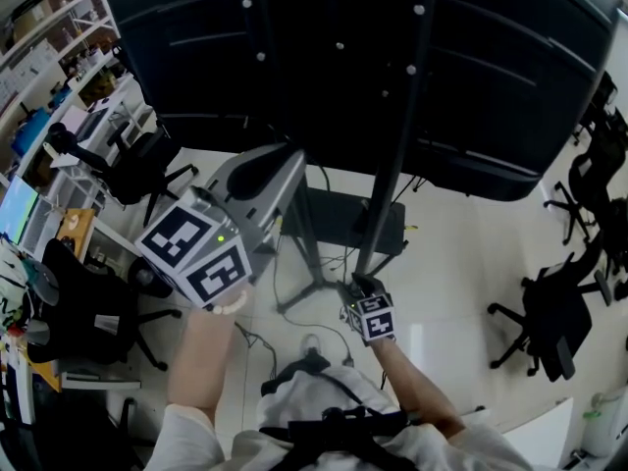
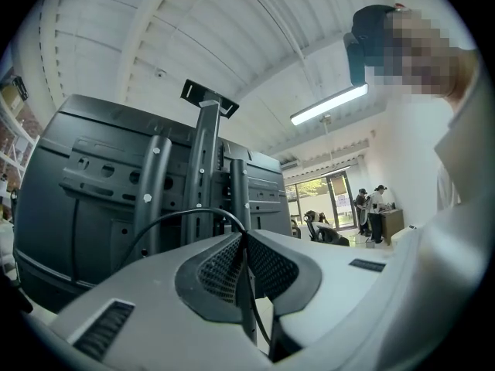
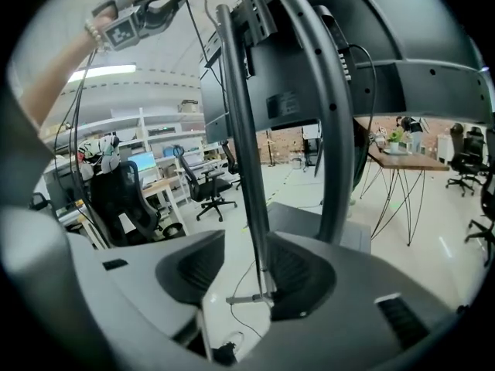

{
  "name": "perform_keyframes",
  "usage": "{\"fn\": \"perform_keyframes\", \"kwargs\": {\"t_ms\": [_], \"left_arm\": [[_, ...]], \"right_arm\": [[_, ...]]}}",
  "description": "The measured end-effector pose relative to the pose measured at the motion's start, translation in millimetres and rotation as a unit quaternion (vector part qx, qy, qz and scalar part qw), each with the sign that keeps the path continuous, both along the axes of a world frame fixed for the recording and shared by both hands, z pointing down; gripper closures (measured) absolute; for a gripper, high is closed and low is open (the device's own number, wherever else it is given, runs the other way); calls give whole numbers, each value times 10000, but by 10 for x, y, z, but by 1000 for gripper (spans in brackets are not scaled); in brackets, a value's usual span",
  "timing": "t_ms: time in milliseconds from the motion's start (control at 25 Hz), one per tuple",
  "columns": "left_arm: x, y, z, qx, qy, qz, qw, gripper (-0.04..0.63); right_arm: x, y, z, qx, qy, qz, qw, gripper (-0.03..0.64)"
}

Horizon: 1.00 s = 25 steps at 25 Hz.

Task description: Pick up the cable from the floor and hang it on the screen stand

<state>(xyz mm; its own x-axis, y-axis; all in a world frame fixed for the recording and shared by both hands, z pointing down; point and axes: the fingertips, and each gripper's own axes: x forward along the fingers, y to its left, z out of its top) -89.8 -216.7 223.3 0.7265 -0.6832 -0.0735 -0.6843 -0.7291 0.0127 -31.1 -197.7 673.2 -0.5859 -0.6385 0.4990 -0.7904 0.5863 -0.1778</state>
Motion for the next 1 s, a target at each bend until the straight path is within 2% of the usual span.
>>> {"fn": "perform_keyframes", "kwargs": {"t_ms": [320,760,1000], "left_arm": [[-39,-66,-239,208,12,224,9995,580],[-152,-253,-450,424,45,516,9978,580],[-154,-308,-514,483,45,616,9969,581]], "right_arm": [[-110,-307,21,90,200,141,9997,423],[-278,-556,160,-62,324,362,9988,423],[-321,-618,186,-27,393,463,9982,450]]}}
